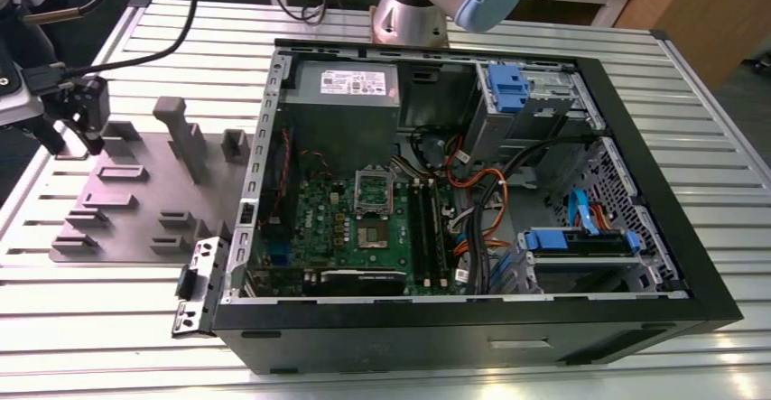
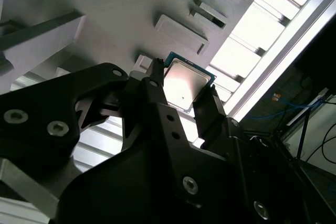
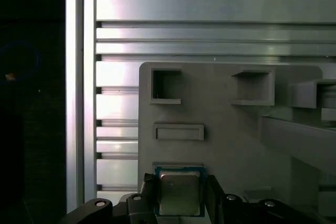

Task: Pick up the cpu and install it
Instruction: 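Pick up the cpu and move it towards the insertion slot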

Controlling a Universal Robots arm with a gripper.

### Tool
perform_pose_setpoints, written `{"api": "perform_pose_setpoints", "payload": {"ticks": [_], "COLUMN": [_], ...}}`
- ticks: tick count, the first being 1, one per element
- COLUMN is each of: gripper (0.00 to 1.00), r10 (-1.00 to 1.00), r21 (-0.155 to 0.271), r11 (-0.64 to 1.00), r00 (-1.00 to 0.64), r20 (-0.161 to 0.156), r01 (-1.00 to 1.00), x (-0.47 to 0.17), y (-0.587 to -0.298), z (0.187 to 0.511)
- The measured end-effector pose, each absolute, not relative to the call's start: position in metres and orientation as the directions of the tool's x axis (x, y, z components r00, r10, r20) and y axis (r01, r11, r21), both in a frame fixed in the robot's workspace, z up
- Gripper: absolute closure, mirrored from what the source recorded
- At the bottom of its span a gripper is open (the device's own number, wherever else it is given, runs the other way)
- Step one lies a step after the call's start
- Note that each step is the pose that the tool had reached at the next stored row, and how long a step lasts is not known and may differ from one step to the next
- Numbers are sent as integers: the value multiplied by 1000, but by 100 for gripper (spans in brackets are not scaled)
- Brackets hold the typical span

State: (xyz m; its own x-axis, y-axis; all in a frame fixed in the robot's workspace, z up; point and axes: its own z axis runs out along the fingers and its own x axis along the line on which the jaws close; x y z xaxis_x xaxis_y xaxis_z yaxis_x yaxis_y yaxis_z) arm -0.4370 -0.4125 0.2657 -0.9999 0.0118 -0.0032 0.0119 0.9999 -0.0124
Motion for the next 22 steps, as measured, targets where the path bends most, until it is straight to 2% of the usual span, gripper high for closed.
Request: {"api": "perform_pose_setpoints", "payload": {"ticks": [22], "gripper": [53], "r10": [12], "r21": [-10], "r11": [1000], "r00": [-1000], "r20": [-3], "r01": [12], "x": [-437], "y": [-413], "z": [277]}}
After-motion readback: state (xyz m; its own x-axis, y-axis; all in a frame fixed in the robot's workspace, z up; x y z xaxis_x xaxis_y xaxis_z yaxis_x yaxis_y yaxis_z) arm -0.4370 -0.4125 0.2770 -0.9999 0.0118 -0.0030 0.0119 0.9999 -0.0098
